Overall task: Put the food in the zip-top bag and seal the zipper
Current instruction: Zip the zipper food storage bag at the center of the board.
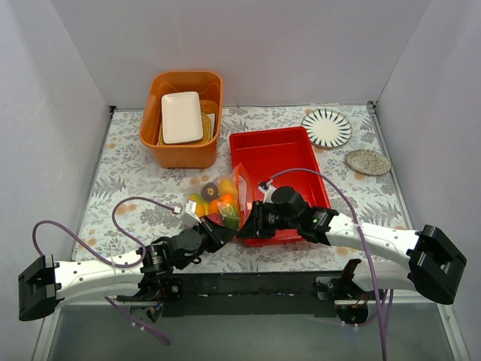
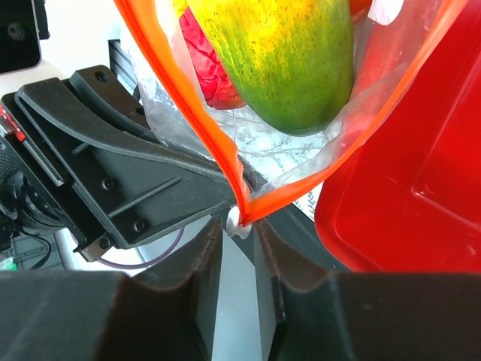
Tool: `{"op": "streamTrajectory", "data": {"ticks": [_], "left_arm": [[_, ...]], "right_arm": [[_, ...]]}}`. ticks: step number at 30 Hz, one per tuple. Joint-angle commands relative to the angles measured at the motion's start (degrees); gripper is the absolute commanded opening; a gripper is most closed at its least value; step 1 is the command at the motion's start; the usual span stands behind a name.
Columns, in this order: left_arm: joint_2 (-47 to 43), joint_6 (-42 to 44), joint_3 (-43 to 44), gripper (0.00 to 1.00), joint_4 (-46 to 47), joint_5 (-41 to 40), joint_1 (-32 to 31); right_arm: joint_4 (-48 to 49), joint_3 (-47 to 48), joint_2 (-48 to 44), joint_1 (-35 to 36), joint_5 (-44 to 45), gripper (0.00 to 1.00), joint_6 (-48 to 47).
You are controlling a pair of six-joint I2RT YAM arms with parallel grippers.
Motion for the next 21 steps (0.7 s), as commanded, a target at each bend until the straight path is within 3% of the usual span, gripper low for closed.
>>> {"op": "streamTrajectory", "data": {"ticks": [1,8,10,15,18,21], "left_arm": [[-0.9,-14.3,1.0,0.06,-1.1,-2.3,0.0],[-1.3,-14.7,0.7,0.07,-1.1,-2.0,0.0],[-1.7,-15.4,0.2,0.16,-0.9,-1.8,0.0],[-2.9,-16.7,-1.2,0.19,-0.3,-1.3,0.0],[-2.7,-17.2,-1.8,0.18,0.7,-0.8,0.0],[-1.8,-17.8,-2.1,0.07,1.6,-0.1,0.0]], "right_arm": [[1.5,1.4,0.1,0.4,-0.7,0.25,0.0],[3.2,0.9,0.1,0.4,-0.2,0.16,0.1],[3.6,0.6,-0.4,0.4,0.3,0.15,0.3],[5.0,-1.2,-2.5,0.4,1.8,0.14,1.3],[5.4,-1.8,-3.0,0.4,2.1,0.14,1.6],[5.6,-2.1,-3.0,0.4,2.2,0.14,1.8]]}}
